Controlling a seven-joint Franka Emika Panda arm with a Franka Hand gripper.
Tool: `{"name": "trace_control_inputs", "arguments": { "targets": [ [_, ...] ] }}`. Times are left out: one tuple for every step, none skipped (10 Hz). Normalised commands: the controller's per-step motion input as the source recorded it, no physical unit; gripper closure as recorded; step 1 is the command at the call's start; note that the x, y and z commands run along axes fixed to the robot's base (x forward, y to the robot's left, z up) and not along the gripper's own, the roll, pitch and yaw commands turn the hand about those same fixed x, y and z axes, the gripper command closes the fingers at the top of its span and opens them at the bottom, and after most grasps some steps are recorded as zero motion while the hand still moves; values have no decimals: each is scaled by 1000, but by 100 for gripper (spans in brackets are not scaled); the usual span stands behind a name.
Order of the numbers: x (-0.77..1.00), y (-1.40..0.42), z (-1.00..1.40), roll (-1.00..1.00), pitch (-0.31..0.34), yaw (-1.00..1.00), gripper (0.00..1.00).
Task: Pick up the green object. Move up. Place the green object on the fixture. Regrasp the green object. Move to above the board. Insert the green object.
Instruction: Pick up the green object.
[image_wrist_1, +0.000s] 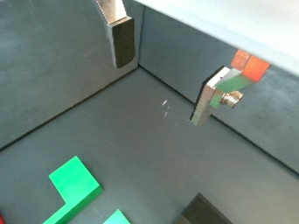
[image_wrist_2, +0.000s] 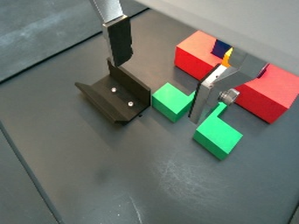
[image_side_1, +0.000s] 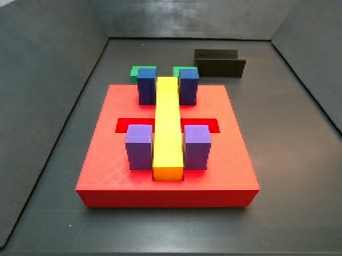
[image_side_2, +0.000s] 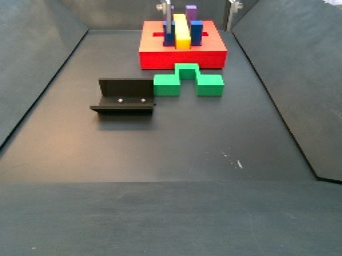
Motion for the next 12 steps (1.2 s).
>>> {"name": "trace_control_inputs", "arguments": {
  "targets": [
    [0, 0, -29, 0, 0, 0, 0],
    [0, -17, -80, 0, -50, 0, 0],
    [0, -34, -34, 0, -44, 0, 0],
    [74, -146, -129, 0, -29, 26, 0],
    [263, -389, -334, 0, -83, 66, 0],
    [257, -609, -397, 10, -139, 74, 0],
    [380, -669, -431, 0, -126, 69, 0],
    [449, -669, -471, 0, -114, 66, 0],
    [357, -671, -489, 0, -149, 69, 0],
    [263, -677, -517, 0, -167, 77, 0],
    [117, -703, -537, 0, -141, 31, 0],
    [-120, -729, -574, -26, -203, 0, 0]
  ]
}}
